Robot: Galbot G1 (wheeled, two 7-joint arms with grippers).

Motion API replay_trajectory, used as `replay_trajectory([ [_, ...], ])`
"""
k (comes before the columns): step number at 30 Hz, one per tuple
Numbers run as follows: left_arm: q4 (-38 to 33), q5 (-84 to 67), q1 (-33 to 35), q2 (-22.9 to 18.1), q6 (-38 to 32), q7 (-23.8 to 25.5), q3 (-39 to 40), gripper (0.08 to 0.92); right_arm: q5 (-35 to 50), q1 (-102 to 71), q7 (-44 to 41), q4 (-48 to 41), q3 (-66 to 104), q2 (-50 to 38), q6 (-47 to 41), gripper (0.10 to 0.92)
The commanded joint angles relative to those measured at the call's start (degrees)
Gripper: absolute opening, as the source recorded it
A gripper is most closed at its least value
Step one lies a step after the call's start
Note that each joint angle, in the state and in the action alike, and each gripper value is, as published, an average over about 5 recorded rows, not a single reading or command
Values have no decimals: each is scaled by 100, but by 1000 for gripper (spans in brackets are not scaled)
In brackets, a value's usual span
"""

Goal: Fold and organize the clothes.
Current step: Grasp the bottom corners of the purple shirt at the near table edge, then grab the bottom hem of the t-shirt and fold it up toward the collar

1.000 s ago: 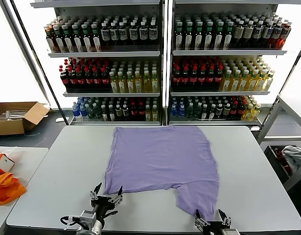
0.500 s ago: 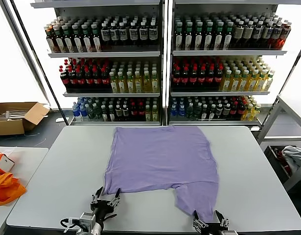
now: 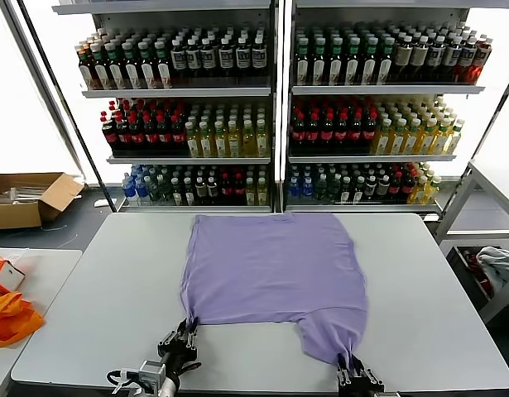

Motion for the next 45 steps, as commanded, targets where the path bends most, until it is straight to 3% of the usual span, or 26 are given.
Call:
replay_trajectory([
  [1,0,-22,-21,-19,-127,-8,-21,126,-51,39,-60,-44,7,19,112,134],
  [5,-37,-42,-100,-72,-441,-13,-15,85,-343,183,-278,-48,73,141,280,110],
  [20,173,-408,-867,-108,-1223,-64,-46,84,-1396,1593,-1160,-499,509,1001,910,110],
  [35,1122,-674,-1859,18,-1067,-83,194,84,-1177,3252,-1513,-1947,559,1148,691,110],
  [45,1420,-743,-2089,97,-1015,-58,228,84,-1012,3705,-1532,-2419,293,1238,180,110],
])
